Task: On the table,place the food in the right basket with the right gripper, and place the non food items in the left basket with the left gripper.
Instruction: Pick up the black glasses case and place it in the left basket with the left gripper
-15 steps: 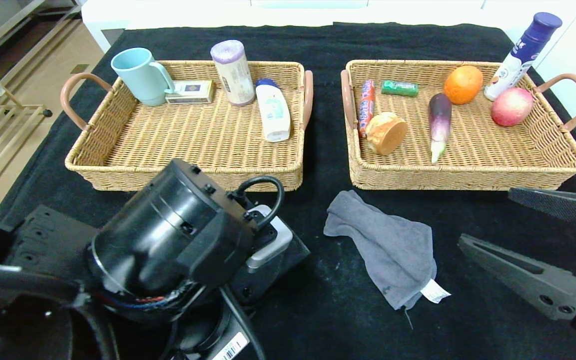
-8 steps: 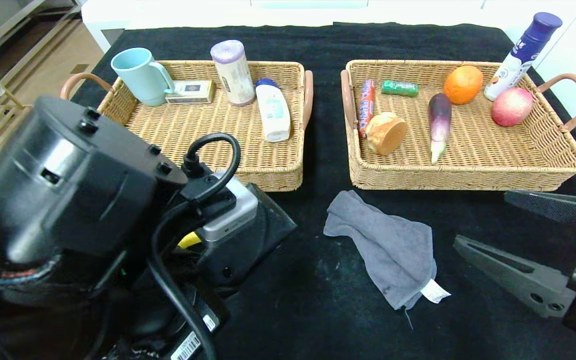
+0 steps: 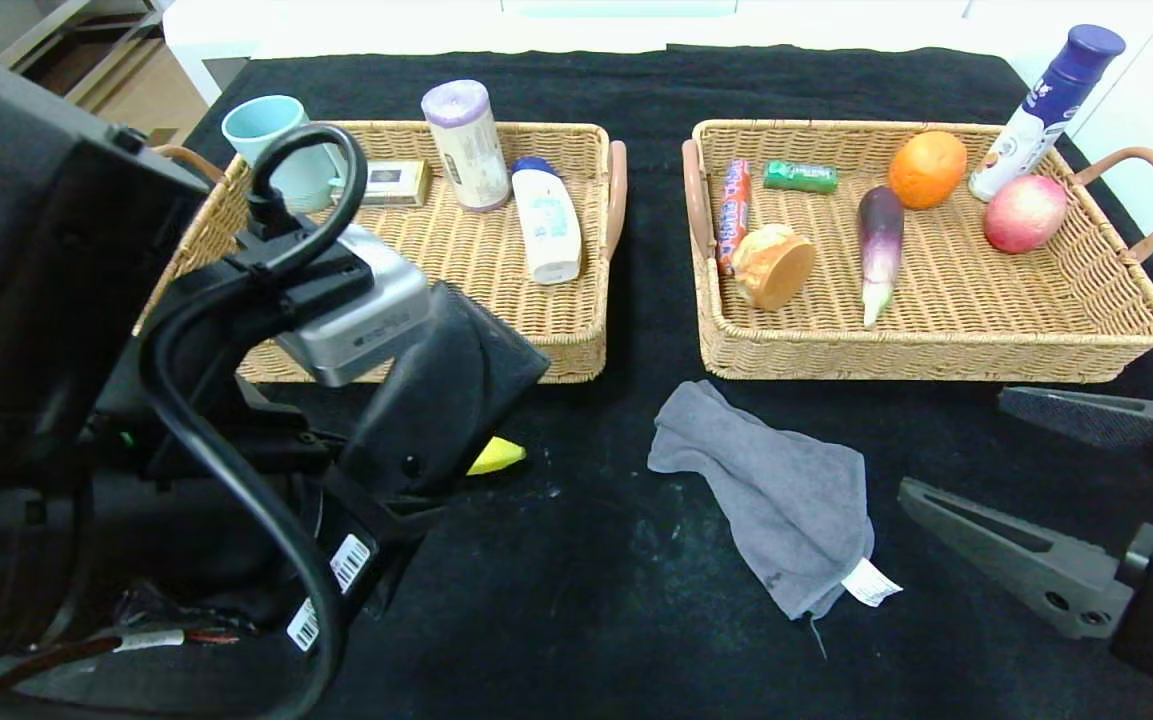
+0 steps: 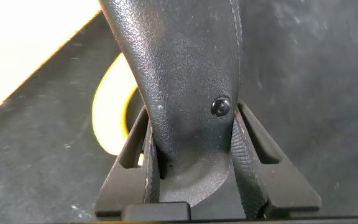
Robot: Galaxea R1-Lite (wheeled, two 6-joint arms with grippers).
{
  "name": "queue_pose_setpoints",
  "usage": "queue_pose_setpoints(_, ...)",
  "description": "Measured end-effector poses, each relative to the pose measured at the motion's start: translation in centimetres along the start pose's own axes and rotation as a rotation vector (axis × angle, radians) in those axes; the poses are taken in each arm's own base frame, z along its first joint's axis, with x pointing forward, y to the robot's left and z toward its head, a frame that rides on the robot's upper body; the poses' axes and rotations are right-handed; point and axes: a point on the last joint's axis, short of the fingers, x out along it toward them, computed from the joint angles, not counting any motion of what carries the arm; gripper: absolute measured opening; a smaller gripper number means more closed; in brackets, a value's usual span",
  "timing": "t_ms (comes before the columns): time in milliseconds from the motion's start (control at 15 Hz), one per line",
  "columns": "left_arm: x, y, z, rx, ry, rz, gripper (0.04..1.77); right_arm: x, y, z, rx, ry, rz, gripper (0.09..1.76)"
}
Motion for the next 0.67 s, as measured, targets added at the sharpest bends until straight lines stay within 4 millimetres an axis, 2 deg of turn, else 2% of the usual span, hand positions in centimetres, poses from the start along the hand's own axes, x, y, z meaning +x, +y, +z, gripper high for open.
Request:
queue_pose_setpoints(400,-0.8,2.4,0.9,-0.087,-0.049,0.07,0.72,0.5,0.1,-0.4,-0.003,0.023,-0.002,1.71)
queue_pose_setpoints(667,0.2,4.5,2.4,-0.168,-0.086,0.148,0.72,0.7,0.1,-0.6,-0.004,0.032,-0.006,1.71)
